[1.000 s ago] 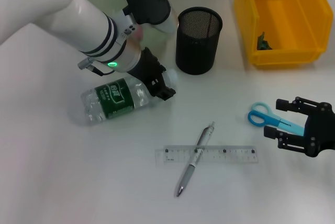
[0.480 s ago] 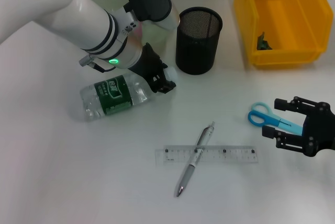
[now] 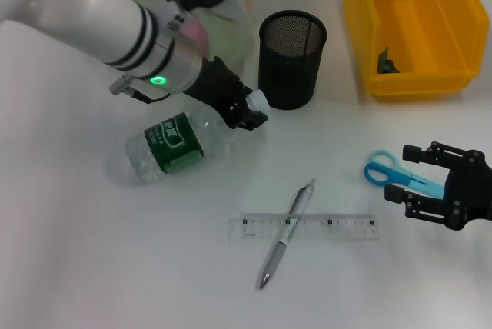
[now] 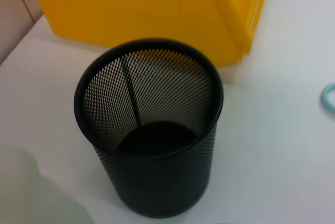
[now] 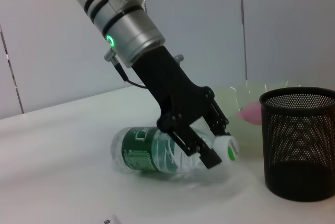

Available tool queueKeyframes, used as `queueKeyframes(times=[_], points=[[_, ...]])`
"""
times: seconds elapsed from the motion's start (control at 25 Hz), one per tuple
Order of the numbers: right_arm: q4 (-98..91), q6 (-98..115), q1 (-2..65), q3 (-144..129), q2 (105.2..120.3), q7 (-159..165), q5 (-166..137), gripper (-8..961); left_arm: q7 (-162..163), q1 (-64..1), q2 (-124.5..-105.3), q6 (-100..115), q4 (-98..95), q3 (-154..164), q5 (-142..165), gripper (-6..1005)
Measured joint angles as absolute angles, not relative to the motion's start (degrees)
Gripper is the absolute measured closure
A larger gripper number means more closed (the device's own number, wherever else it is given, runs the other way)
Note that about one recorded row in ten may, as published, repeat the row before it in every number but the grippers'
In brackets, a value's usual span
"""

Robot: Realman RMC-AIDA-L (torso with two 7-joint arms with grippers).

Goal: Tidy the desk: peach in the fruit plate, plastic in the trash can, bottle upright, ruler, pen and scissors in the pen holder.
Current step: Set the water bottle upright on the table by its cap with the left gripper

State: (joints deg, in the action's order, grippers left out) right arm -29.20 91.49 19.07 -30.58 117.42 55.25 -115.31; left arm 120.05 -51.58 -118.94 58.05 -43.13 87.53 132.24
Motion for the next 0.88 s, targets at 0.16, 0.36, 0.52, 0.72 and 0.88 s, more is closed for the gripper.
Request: queueKeyframes(times=[0.16,0.36,0.52,0.72,0.88], points=[[-29.19,91.50,19.07,-30.59,117.42,55.27,-115.31,210,113.69,-48.67,-118.63,65.56,-45.90,77.97,128.43,550],[-29.25,91.65,19.08,-30.86,117.42,55.28,-115.31,211,109.20,-46.12,-118.56,70.67,-48.73,71.61,126.26,550],[-29.27,91.97,19.39,-30.91,117.43,55.31,-115.31,211,107.46,-44.35,-118.45,72.99,-50.63,69.09,124.56,551],[-29.27,92.07,19.60,-31.00,117.48,55.37,-115.31,212,103.45,-41.12,-118.28,78.90,-53.48,61.72,120.91,551],[-29.27,92.44,19.83,-31.06,117.50,55.43,-115.31,212,101.41,-40.05,-118.19,81.25,-53.66,57.97,119.29,552]])
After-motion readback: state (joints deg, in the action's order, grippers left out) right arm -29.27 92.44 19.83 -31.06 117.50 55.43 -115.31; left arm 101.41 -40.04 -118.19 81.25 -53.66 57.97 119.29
